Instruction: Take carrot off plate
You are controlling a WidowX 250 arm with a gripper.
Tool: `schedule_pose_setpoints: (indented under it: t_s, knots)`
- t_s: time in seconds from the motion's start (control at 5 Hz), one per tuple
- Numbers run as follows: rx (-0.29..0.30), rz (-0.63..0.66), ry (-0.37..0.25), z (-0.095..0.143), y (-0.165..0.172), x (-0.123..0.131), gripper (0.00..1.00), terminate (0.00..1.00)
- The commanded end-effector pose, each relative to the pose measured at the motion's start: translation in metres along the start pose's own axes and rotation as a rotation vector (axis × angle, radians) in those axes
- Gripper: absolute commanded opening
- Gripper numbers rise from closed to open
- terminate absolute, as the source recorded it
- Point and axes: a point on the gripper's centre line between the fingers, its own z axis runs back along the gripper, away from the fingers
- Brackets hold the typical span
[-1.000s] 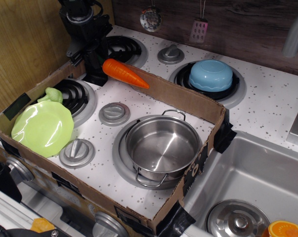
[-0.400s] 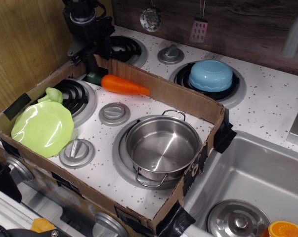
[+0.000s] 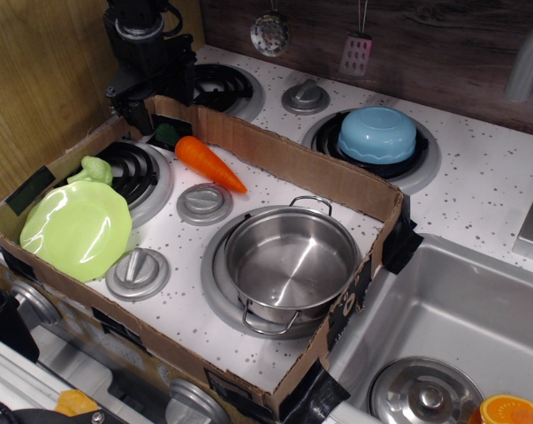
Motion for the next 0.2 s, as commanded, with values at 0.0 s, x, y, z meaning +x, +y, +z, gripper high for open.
schedule_pose_setpoints:
  t_s: [0.0]
  knots:
    - [-0.041, -0.120, -0.023, 0.0496, -0.0343, 0.0034, 1.00, 1.00]
